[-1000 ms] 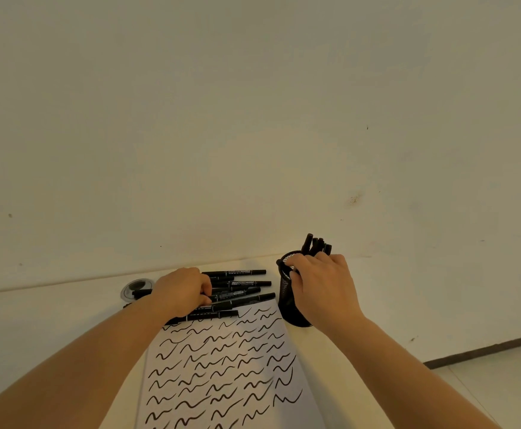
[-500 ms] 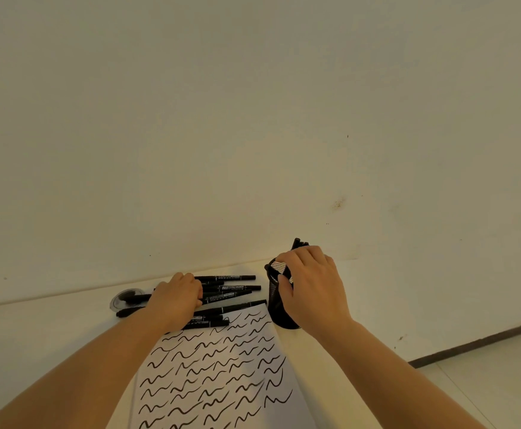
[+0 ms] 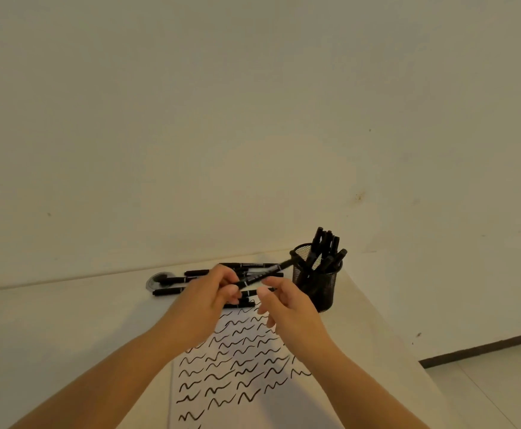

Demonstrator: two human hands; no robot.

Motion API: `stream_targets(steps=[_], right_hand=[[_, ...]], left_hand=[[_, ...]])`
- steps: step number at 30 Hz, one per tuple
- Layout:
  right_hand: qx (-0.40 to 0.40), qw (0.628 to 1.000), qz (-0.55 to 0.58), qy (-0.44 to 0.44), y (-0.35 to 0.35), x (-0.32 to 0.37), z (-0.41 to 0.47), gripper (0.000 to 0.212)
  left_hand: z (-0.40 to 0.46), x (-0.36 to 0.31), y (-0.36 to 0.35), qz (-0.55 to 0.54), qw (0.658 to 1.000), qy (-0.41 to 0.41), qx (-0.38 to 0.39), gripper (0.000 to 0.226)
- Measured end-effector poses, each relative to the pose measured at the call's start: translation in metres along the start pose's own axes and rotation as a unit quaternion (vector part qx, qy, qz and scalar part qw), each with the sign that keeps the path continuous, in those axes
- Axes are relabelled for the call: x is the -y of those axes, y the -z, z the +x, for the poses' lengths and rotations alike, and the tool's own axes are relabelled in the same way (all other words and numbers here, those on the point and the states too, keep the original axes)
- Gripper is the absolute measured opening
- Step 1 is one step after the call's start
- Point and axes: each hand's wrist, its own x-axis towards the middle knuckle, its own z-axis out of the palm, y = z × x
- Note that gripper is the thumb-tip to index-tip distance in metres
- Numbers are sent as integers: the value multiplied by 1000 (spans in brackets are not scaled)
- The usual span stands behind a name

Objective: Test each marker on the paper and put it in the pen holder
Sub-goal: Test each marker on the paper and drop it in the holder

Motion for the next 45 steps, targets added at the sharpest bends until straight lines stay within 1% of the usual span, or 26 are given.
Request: stream_targets(steps=[2,4,6,9,11,14,16,18,20,22,23,25,26,27,28,29,30,31,32,33,35,37,39,41,43,45], right_hand=[[-1,999,43,15,-12,-3,-8,13],[-21,997,69,17,-26,-7,-17,13],[-58,993,102,-3,-37,-11,-27,18],[-101,981,161,-30,-45,-10,-38,24],[-92,981,169,-38,-47,-8,-43,26],[-59,987,143,-37,-53,-2,-49,31],[-62,988,132,-47,-54,1,-52,32],[-59,987,144,-49,-54,2,-55,32],[-53,985,157,-43,-56,3,-61,32],[-49,984,167,-34,-59,3,-66,31],[-53,982,179,-35,-59,3,-67,30],[-89,974,201,-56,-50,3,-65,30],[-108,971,203,-60,-43,2,-64,30],[-111,973,195,-51,-36,1,-63,29],[-97,979,174,-35,-33,0,-65,28],[-71,987,142,-18,-32,-2,-67,26],[-41,993,108,-3,-34,-3,-70,22],[-18,997,77,8,-37,-4,-72,18],[-3,998,55,13,-38,-6,-74,15],[7,999,47,11,-38,-8,-76,13],[26,998,60,-7,-37,-13,-78,13],[40,997,60,-16,-38,-19,-83,12],[39,999,20,-12,-42,-26,-88,11],[20,999,-21,-15,-44,-32,-90,14],[10,1000,-26,-14,-43,-35,-90,17],[28,999,-46,-8,-44,-34,-91,17]], left_hand=[[-17,-2,-3,-10,1000,-3,10,15],[-30,-1,-5,-3,1000,-6,11,13],[-42,1,-5,26,1000,-10,14,8],[-58,6,-4,100,994,-37,17,17],[-65,5,-3,132,990,-52,9,21],[-74,1,-4,155,986,-60,-8,23],[-81,-1,-3,176,983,-58,-5,27],[-88,-4,-1,137,989,-40,26,28],[-94,-6,2,38,997,-15,66,30],[-96,-5,5,-68,992,13,103,34],[-98,-3,7,-120,983,31,132,34],[-104,8,15,-212,950,62,220,33],[-109,16,19,-233,935,71,256,32],[-114,24,22,-231,933,75,266,33],[-117,33,24,-211,942,80,248,34],[-117,40,24,-189,957,88,200,35],[-116,45,23,-170,972,93,136,35],[-114,48,21,-156,981,88,79,34],[-111,48,19,-143,986,75,42,34],[-108,47,16,-124,990,62,28,34],[-108,48,6,-76,995,50,37,35],[-111,53,-7,-48,996,52,51,25],[-113,55,-14,-48,996,55,45,22],[-114,59,-15,-51,996,56,39,23],[-115,61,-15,-52,997,52,37,23],[-115,61,-16,-51,997,47,35,22]])
